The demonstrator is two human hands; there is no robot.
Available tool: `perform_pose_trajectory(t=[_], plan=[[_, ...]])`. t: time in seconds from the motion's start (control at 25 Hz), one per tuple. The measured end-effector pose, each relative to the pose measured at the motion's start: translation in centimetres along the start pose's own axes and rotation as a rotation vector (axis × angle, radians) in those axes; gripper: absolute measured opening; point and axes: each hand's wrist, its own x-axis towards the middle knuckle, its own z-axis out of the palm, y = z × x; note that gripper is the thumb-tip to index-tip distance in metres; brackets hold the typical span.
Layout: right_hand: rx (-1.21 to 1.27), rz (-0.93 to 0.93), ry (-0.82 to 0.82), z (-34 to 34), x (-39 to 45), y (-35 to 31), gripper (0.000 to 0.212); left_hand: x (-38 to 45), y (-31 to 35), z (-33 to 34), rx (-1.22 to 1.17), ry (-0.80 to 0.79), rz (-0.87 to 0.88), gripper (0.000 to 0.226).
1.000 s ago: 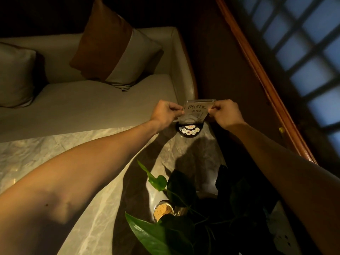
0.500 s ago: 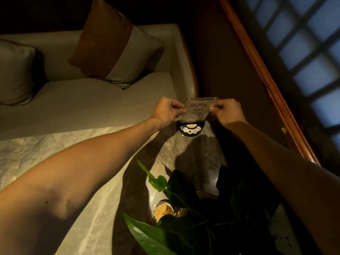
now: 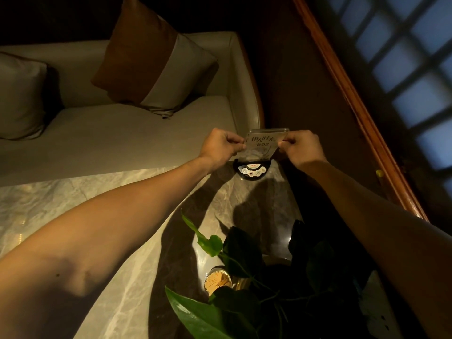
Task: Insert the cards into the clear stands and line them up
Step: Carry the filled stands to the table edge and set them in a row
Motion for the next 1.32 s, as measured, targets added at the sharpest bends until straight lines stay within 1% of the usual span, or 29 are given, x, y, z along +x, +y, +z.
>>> perform_pose_trajectory(t=[0.32,0.56,0.84,0.92,1.04,1.12,1.2,1.32], plan=[[0.024,0.012,0.0,0.1,0.3,-0.3,0.014,0.5,-0.4,-0.1,-0.051,0.019,-0.034,0.016],[0.02,0.012,0.011,0.2,0.1,-0.5,0.015,0.5,-0.9,0.2,-0.082,0.031,-0.032,0.009],[0.023,0.026,0.007,0.3,-0.2,-0.6,0.018,0.7,-1.0,0.2,-0.078,0.016,-0.039,0.013],[0.024,0.022,-0.037,0.0,-0.4,-0.8,0.02,0.6,-0.9,0.2,-0.055,-0.003,-0.04,0.011],[0.031,0.044,-0.184,-0.5,-0.9,-1.5,0.017,0.0,-0.3,-0.4,0.041,-0.033,-0.014,0.036],[-0.005,0.077,-0.268,-0.9,-1.7,-2.0,0.005,-1.4,0.4,-1.2,0.117,-0.044,-0.003,0.047],[-0.021,0.099,-0.334,-1.6,-3.0,-3.3,0.009,-3.2,1.1,-2.6,0.215,-0.07,-0.002,0.054],[-0.029,0.061,-0.4,-2.7,-5.6,-6.7,0.007,-7.3,2.7,-6.3,0.36,-0.117,0.037,0.059]])
